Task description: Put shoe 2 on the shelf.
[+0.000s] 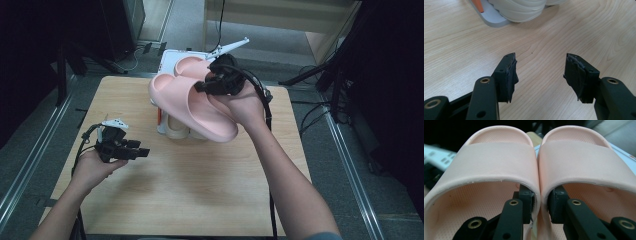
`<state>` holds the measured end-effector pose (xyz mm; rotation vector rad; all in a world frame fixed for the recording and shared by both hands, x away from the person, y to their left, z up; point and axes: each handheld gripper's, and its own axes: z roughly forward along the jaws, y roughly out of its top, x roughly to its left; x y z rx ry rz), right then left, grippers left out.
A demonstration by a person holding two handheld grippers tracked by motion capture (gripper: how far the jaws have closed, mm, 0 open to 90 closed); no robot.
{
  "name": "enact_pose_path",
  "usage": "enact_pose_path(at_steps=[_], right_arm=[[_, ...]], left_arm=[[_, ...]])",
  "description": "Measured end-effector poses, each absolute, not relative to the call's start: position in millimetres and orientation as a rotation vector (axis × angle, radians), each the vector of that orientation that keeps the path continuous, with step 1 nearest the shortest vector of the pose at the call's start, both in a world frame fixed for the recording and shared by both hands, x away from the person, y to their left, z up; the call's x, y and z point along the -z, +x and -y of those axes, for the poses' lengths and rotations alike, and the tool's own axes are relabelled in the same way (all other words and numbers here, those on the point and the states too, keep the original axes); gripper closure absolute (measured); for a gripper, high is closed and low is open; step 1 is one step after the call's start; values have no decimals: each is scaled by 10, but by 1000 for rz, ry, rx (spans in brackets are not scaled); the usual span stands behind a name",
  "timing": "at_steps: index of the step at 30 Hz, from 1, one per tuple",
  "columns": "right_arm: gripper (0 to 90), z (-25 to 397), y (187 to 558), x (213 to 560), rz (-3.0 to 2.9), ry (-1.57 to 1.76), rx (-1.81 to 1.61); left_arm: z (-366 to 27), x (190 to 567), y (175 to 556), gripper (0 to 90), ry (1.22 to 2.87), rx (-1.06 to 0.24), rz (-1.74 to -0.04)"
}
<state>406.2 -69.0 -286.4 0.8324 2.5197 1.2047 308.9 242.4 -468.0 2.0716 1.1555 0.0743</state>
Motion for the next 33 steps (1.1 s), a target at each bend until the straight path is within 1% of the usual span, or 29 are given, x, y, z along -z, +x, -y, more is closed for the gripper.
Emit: enact_pose_path(at_steps=[8, 14, 17, 22, 27, 33], right_arm=[[765, 493, 4513, 2977, -2376, 1029, -1098], [765, 245, 4727, 3012, -2228, 1261, -1024], [764, 165, 4811, 3048, -2162, 1361, -1022], [763, 48, 4915, 3101, -2086, 1427, -963], [763, 3, 5033, 3153, -2023, 1542, -935], [760, -52, 5116, 3184, -1969, 1592, -895]], left_arm=[[-2388, 4682, 3094, 430, 2079, -58, -1130], [-2393, 4678, 3104, 431, 2073, -51, -1124], [-2386, 4667, 3103, 431, 2064, -52, -1119], [-2387, 4665, 3109, 431, 2061, -45, -1116], [-2382, 4660, 3125, 432, 2070, -38, -1100], [-2355, 4664, 3135, 433, 2082, -34, -1088]])
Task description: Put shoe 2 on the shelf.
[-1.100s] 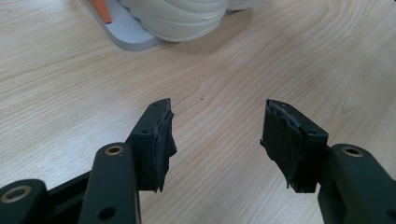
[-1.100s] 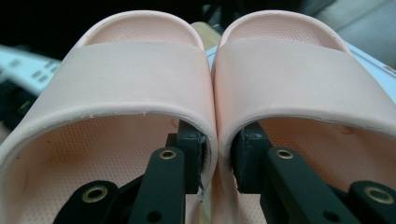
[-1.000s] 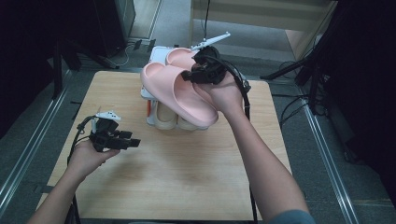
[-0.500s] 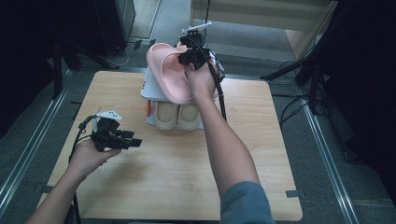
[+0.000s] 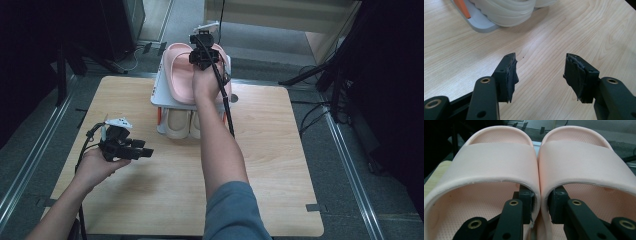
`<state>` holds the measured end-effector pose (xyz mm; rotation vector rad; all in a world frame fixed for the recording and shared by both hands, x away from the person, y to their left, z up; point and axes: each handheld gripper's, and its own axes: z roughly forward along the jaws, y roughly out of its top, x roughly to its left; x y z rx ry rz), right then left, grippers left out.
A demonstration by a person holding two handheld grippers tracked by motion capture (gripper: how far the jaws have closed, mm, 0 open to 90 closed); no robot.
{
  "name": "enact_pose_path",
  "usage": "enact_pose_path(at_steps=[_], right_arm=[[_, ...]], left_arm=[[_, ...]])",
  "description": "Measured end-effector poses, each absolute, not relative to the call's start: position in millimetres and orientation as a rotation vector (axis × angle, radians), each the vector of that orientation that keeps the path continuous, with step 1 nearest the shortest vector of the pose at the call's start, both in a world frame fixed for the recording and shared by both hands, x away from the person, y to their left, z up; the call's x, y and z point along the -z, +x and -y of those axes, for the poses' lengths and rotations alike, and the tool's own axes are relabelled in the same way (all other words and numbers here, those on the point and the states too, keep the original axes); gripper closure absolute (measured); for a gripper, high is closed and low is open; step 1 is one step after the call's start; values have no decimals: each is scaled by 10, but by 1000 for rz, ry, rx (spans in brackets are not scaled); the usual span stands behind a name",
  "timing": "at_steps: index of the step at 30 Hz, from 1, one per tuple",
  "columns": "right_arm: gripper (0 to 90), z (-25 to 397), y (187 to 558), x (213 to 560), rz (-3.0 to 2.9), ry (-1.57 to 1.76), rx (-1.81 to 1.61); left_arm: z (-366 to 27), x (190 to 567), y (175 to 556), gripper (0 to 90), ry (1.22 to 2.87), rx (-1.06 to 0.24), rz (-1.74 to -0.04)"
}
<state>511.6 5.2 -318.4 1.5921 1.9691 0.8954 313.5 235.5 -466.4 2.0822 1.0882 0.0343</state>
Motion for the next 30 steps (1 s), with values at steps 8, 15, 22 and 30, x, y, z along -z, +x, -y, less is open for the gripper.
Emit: enact_pose_path(at_steps=[8, 15, 22, 30], right_arm=[[753, -127, 5196, 3208, -1892, 1658, -858], [745, -197, 5223, 3274, -1854, 1681, -839], [738, -271, 5227, 3288, -1850, 1682, -847], [713, -307, 5214, 3321, -1841, 1669, -845]], left_arm=[[-2369, 4655, 3131, 433, 2075, -33, -1084], [-2373, 4651, 3129, 433, 2071, -31, -1083], [-2384, 4649, 3131, 433, 2070, -31, -1080], [-2388, 4650, 3130, 433, 2063, -34, -1085]])
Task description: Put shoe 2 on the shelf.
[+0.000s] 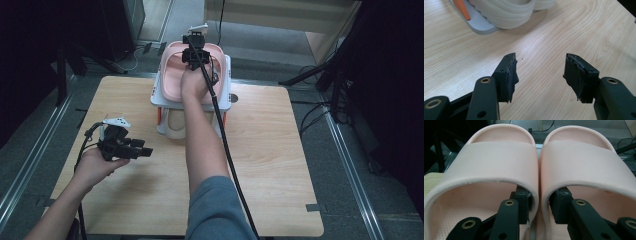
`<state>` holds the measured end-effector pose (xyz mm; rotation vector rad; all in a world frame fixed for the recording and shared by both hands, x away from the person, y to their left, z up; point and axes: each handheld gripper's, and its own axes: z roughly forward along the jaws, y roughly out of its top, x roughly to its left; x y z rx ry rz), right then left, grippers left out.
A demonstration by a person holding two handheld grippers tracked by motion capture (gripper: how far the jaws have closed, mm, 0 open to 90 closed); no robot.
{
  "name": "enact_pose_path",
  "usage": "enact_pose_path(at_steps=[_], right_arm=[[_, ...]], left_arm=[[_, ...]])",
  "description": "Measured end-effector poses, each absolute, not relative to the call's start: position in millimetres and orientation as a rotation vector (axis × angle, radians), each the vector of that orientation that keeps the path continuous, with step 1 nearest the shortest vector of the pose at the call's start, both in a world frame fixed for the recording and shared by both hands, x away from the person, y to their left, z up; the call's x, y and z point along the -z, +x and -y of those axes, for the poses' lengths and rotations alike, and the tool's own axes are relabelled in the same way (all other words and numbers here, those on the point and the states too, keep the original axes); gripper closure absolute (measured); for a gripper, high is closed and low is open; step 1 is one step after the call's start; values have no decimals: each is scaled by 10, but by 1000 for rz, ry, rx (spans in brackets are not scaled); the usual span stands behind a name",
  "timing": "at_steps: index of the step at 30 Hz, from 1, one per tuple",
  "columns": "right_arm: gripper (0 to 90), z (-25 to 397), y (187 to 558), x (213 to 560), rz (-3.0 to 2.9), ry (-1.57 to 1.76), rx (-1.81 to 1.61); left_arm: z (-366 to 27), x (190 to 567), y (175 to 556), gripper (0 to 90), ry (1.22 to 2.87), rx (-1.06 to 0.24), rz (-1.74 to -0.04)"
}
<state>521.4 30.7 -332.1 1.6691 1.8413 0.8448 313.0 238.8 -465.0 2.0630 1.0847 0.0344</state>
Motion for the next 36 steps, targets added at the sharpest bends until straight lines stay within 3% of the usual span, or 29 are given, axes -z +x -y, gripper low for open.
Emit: enact_pose_path(at_steps=[10, 19, 23, 36], right_arm=[[720, -272, 5210, 3313, -1850, 1645, -824], [654, -210, 5189, 3354, -1852, 1647, -891], [584, -210, 5190, 3354, -1874, 1645, -911], [509, -124, 5080, 3251, -1903, 1627, -994]], left_arm=[[-2399, 4655, 3135, 434, 2059, -31, -1093], [-2391, 4657, 3133, 434, 2065, -33, -1090], [-2391, 4658, 3133, 433, 2066, -34, -1091], [-2395, 4670, 3141, 434, 2075, -31, -1099]])
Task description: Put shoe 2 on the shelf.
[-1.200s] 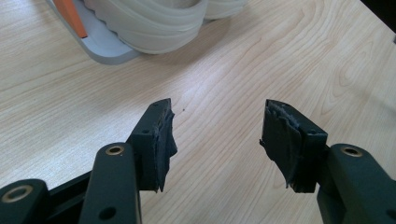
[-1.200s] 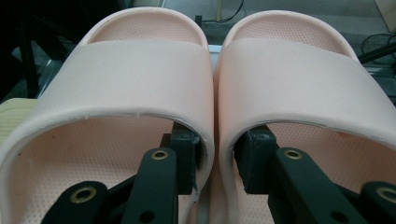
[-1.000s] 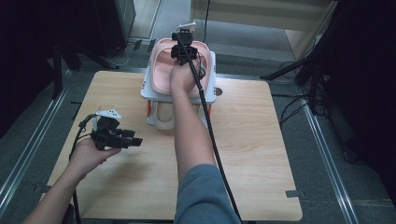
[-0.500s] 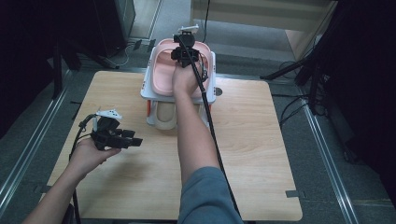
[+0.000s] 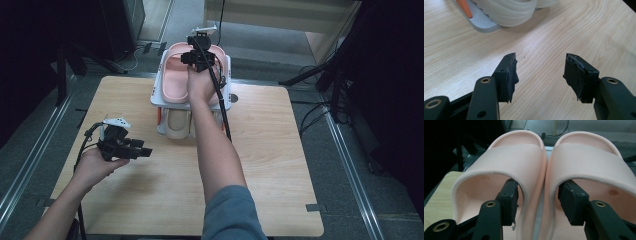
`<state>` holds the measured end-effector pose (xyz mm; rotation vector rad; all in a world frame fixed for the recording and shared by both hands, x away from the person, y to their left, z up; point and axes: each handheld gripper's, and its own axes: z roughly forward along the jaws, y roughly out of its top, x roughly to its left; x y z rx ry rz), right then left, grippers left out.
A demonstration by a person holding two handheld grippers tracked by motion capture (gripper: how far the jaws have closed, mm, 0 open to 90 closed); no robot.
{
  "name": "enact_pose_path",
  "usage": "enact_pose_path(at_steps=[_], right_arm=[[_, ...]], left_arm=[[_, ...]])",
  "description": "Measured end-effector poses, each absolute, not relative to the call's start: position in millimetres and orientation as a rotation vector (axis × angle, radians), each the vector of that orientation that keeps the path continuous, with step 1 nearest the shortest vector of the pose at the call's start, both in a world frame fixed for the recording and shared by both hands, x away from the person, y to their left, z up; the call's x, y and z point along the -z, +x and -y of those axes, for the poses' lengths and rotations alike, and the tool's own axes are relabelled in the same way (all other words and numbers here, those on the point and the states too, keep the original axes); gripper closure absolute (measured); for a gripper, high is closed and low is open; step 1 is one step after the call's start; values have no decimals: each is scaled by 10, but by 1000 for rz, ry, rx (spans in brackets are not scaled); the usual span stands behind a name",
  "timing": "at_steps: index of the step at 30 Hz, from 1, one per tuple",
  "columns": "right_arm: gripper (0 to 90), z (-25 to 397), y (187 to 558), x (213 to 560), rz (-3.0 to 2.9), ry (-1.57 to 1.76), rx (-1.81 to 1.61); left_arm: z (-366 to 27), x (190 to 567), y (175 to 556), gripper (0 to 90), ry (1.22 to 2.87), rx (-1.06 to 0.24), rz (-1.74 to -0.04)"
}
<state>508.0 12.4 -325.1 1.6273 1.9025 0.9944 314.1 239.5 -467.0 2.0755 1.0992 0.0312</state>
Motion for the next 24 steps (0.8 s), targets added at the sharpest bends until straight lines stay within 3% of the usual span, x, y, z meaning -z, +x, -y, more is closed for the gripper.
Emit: enact_pose_path(at_steps=[24], right_arm=[[521, 521, 4831, 3093, -2000, 1628, -1267]], left_arm=[[-2377, 4716, 3181, 434, 2104, -42, -1120]])
